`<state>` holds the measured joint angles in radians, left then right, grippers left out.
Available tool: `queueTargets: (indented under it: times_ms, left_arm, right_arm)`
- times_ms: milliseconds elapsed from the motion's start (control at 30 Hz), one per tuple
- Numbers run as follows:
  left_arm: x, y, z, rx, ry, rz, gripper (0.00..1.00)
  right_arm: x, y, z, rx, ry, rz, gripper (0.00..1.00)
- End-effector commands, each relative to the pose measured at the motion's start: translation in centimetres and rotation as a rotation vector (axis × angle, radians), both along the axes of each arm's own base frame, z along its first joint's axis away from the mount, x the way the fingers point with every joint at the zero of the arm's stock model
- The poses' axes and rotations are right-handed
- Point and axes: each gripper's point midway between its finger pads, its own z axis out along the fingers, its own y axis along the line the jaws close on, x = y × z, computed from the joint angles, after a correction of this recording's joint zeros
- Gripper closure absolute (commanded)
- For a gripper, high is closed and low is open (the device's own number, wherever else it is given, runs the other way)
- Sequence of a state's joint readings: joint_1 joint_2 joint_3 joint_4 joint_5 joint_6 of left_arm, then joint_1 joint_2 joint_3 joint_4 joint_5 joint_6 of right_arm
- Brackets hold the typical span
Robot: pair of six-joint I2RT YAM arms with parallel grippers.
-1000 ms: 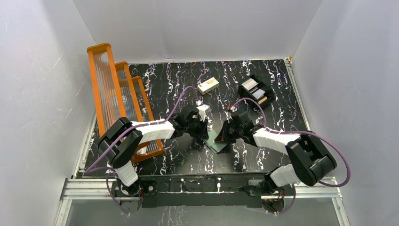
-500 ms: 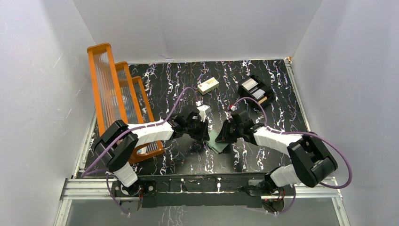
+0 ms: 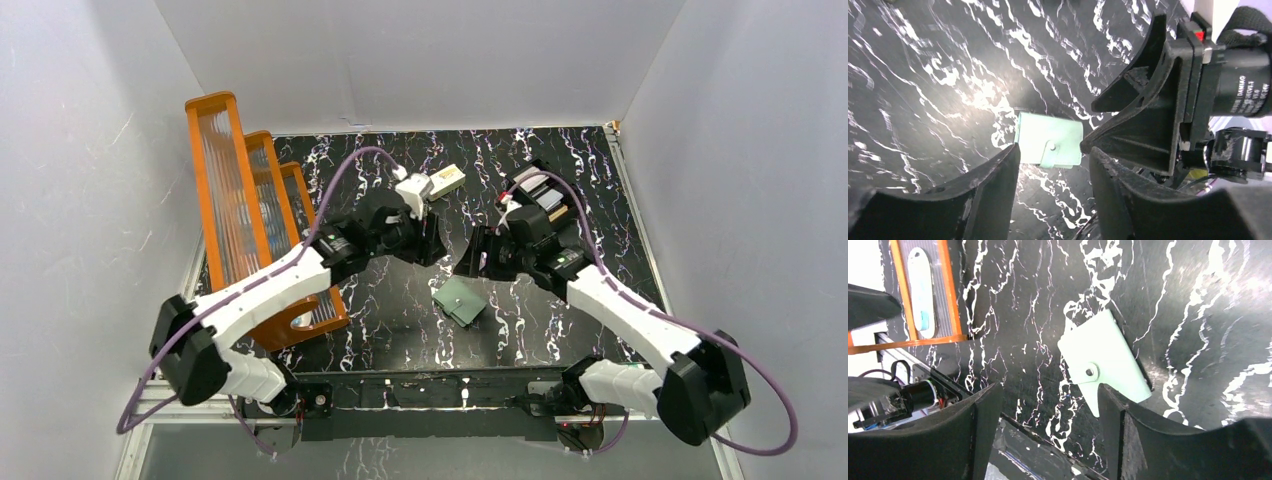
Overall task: Put the credit cards into the card holder
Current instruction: Reset both arms
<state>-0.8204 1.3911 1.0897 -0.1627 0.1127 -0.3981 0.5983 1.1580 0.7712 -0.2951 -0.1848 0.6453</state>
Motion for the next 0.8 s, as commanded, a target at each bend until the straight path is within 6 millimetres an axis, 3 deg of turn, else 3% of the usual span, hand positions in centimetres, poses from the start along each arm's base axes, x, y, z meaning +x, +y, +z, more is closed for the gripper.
queueTargets:
  times_ms: [0,33,67,200,333,533,767]
  left_arm:
    - [-0.4,2.9,7.6,-0.024,-0.126,0.06,0.38]
    - [-0.5,3.5,9.1,-0.032,-0.149,0.075,0.15]
    - [-0.7,4.2,10.2,-0.035,-0.17,0.086,0.03]
    - [-1.4,6.4,15.0,-0.095,-0.255,0.14,0.02]
    - [-3.0,8.3,18.0,-0.165,-0.289,0.171,0.01]
    - [-5.3,10.1,19.3,-0.255,-0.271,0.189,0.01]
    - [-5.9,10.6,18.9,-0.267,-0.263,0.198,0.01]
  right_arm:
    - [1.1,-1.5,8.2,-0.003,-0.211,-0.025,0.17]
    - [1.1,-2.0,9.6,-0.005,-0.243,-0.039,0.11]
    - [1.2,-2.5,11.2,-0.003,-0.283,-0.053,0.03]
    - [0.9,-4.7,15.8,-0.019,-0.382,-0.122,0.02]
    - [0.1,-6.2,18.7,0.012,-0.443,-0.179,0.02]
    - [-0.9,-8.1,20.6,0.038,-0.478,-0.261,0.02]
    - [-1.1,-8.9,20.9,0.082,-0.489,-0.331,0.02]
